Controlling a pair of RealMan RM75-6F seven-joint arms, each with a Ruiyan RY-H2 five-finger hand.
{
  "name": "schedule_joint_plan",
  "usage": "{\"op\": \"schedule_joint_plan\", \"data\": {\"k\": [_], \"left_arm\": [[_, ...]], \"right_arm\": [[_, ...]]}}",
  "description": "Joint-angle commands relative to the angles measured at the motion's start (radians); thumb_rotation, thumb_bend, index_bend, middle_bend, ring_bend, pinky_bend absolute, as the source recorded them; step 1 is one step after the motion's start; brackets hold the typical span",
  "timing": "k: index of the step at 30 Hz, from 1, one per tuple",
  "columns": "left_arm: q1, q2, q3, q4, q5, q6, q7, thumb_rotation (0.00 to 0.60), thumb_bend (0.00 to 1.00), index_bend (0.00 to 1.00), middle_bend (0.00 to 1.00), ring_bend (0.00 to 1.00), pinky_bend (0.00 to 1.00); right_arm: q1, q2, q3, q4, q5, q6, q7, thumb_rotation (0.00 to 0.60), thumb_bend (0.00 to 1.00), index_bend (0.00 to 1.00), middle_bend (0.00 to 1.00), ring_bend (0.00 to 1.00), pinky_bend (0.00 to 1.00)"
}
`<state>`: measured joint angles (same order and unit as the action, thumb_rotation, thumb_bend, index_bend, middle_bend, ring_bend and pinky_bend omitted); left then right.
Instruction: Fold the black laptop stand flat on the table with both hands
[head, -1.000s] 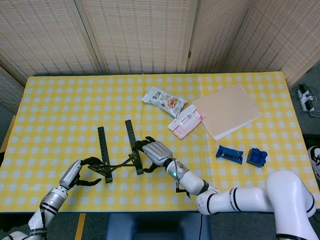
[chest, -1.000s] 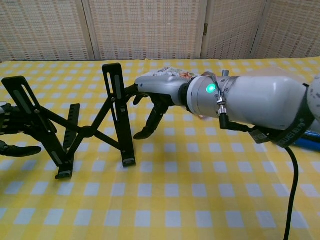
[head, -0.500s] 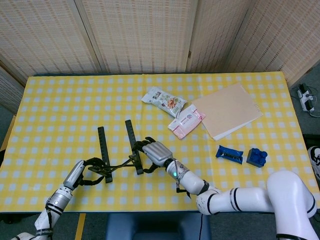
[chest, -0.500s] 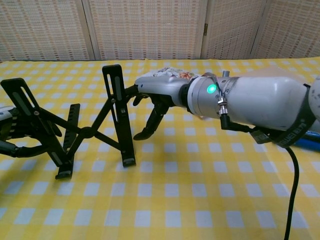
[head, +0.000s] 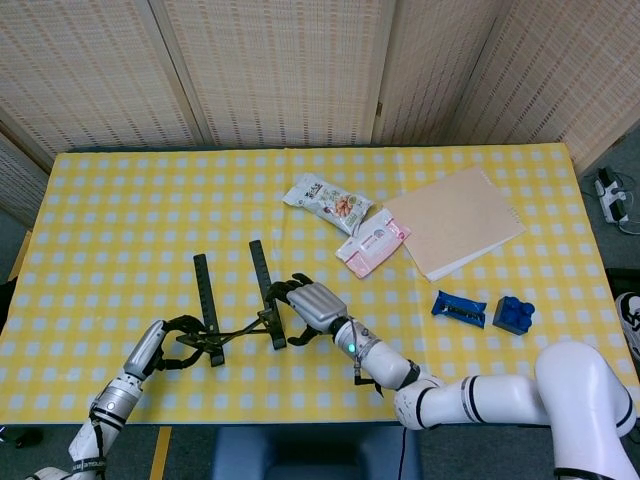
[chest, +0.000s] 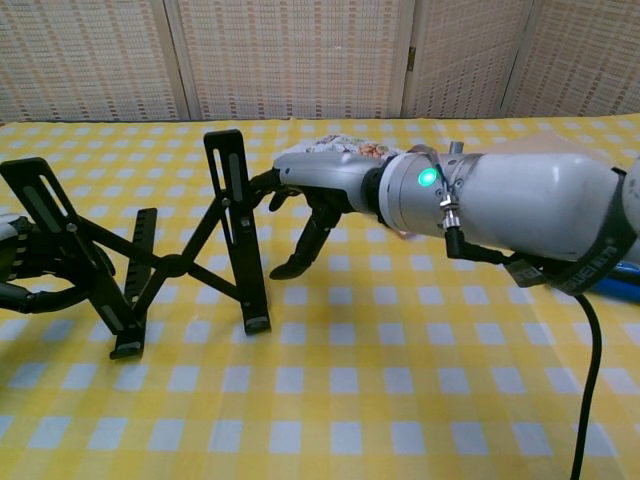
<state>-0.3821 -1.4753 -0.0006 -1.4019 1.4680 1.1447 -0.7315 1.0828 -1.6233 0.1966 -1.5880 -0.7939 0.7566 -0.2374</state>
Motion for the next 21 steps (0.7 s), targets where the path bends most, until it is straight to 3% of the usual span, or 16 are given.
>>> {"op": "schedule_joint_plan", "data": {"k": [1,13,21], "left_arm": [[0.0,0.0,0.0,0.001,0.003,-0.001,0.002,0.6,0.39,0.66,0.45,0.39,0.37],[0.002,0.004,-0.002,0.003,0.011,-0.005,-0.004,0.6,0.39,0.66,0.45,0.38,0.36],[0.003,0.003,-0.003,0.002,0.015,-0.005,-0.005,0.6,0.39,0.66,0.45,0.38,0.36]], "right_arm": [[-0.003,0.0,0.001,-0.002,-0.002,0.005,0.002,0.6,0.26,0.24,0.16,0.14,0.0],[-0.01,-0.033,-0.007,0.008,0.022,0.061,-0.045,0.6,0.26,0.25,0.16,0.14,0.0],[-0.011,-0.046,-0.004,0.014,0.031,0.06,-0.056,0.6,0.26,0.34,0.16,0.15,0.0]]}}
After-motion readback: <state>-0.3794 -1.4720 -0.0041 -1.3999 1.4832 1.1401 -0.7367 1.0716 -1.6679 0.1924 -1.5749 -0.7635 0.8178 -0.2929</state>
